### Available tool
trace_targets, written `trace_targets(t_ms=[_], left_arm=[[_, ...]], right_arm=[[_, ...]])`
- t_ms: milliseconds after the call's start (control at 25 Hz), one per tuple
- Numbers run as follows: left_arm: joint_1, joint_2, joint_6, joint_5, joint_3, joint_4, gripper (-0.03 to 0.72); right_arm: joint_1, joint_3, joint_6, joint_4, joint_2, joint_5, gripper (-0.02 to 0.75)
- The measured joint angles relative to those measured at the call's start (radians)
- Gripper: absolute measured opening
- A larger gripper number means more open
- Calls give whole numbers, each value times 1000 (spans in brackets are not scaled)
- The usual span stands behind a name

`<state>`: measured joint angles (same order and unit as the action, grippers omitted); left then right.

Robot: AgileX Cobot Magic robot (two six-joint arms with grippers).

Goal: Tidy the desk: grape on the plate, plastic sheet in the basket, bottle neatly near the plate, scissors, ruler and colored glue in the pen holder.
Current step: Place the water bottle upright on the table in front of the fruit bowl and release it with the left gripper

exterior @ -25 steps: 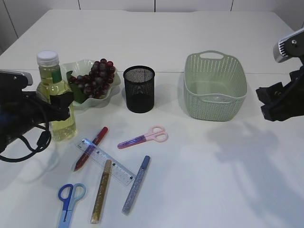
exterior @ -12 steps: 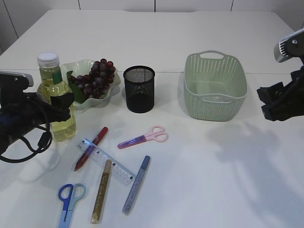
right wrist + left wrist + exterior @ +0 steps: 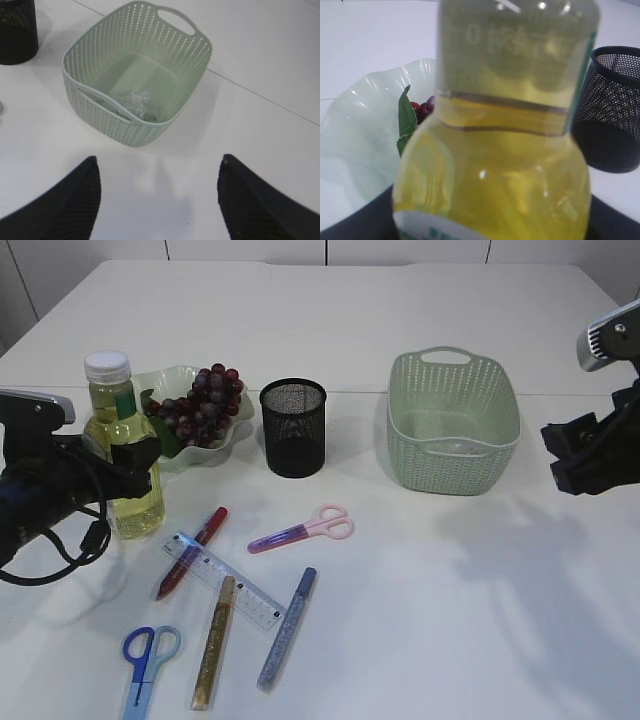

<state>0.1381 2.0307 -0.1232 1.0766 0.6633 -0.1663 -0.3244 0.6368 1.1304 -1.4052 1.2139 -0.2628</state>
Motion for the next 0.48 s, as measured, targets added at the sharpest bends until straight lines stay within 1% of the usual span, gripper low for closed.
trace_targets(t_ms=[160,320,480], left_arm=[[0,0,0,0,0,-2,468],[0,0,0,0,0,-2,508],[0,0,0,0,0,-2,522]], right_arm=[[0,0,2,0,0,-1,565],[0,0,2,0,0,-1,565],[0,0,2,0,0,-1,564]])
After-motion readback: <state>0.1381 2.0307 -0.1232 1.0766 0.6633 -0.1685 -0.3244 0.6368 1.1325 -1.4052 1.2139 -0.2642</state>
